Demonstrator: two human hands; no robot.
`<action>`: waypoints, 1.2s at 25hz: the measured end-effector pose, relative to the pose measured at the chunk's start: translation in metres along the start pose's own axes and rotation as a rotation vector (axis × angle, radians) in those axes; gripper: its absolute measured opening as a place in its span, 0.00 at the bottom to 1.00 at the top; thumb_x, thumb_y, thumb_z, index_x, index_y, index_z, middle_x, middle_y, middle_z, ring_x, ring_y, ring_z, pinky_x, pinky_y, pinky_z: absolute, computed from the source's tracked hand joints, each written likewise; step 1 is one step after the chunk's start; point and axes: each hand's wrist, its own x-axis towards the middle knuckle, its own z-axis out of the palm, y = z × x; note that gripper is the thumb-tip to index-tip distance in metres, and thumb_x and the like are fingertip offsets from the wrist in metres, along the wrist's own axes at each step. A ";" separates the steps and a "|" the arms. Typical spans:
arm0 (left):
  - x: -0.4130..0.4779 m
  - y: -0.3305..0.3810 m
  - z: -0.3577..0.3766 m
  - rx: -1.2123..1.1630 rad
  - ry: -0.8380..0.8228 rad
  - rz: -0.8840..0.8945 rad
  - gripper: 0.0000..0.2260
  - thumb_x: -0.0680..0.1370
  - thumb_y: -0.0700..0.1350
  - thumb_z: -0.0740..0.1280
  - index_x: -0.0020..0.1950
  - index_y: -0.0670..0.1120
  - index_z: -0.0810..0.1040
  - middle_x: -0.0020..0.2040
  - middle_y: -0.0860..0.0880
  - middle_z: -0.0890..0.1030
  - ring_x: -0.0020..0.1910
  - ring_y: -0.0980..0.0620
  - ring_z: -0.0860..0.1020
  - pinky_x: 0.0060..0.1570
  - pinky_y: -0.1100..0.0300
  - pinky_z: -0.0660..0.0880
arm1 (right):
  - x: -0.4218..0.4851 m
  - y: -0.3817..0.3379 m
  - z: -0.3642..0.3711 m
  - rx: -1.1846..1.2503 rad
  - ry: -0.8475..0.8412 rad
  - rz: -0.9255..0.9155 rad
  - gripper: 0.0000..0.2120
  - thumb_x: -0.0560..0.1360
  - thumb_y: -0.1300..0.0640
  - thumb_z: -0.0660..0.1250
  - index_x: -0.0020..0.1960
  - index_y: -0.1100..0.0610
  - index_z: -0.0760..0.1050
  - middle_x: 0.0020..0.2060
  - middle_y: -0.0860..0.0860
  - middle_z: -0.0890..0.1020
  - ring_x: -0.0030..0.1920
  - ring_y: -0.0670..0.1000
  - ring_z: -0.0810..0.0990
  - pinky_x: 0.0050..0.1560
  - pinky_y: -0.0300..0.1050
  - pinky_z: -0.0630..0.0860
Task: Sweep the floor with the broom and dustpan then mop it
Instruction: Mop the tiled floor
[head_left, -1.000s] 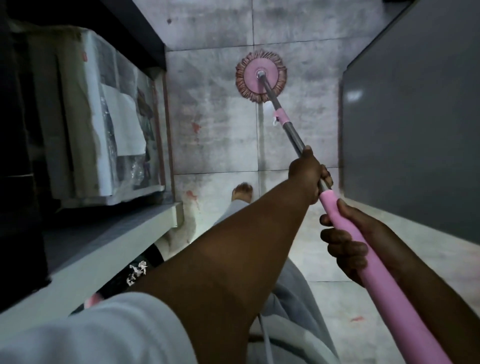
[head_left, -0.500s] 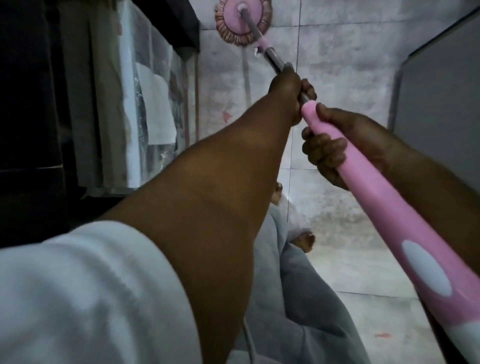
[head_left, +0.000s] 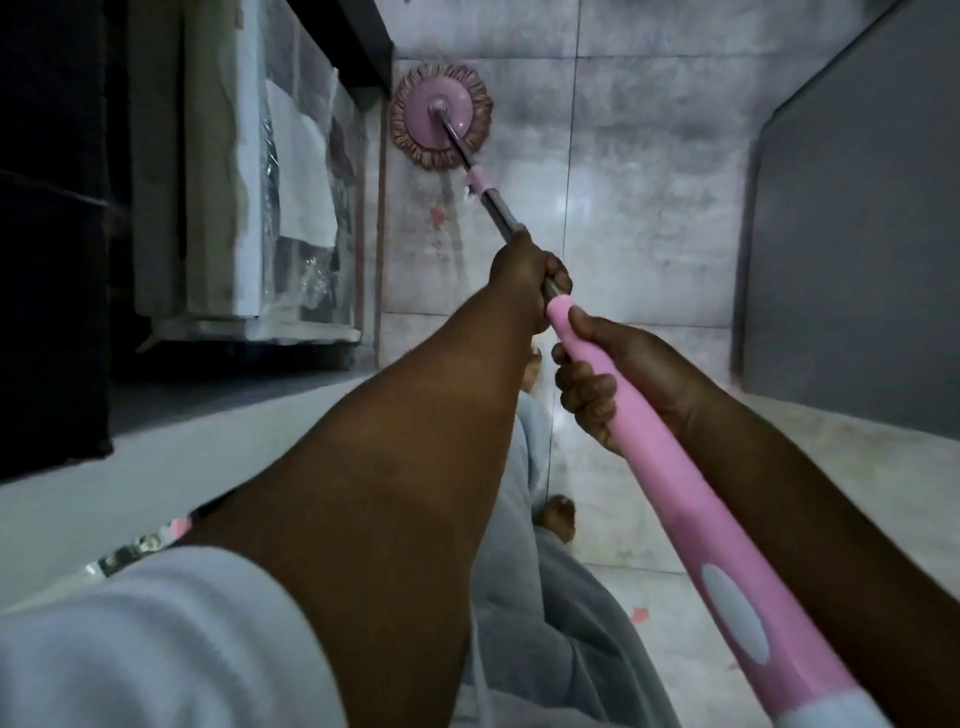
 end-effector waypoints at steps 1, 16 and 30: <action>-0.004 -0.021 0.001 0.012 0.000 -0.015 0.23 0.83 0.57 0.53 0.35 0.44 0.65 0.18 0.50 0.65 0.14 0.55 0.63 0.20 0.70 0.60 | -0.010 0.017 -0.013 0.025 0.000 -0.017 0.15 0.73 0.47 0.64 0.40 0.59 0.71 0.23 0.49 0.70 0.17 0.43 0.67 0.16 0.32 0.65; -0.088 -0.224 0.026 0.231 -0.121 -0.193 0.23 0.81 0.60 0.57 0.37 0.43 0.68 0.20 0.49 0.68 0.14 0.52 0.66 0.21 0.69 0.67 | -0.125 0.177 -0.120 0.324 0.061 -0.041 0.15 0.73 0.46 0.67 0.48 0.57 0.70 0.25 0.50 0.69 0.17 0.45 0.66 0.14 0.38 0.65; -0.015 -0.075 -0.082 0.022 -0.008 0.023 0.21 0.83 0.56 0.53 0.36 0.44 0.65 0.19 0.50 0.65 0.15 0.53 0.63 0.22 0.69 0.62 | 0.015 0.117 -0.005 0.023 -0.045 0.002 0.15 0.73 0.46 0.64 0.41 0.58 0.69 0.23 0.48 0.69 0.17 0.42 0.67 0.16 0.33 0.66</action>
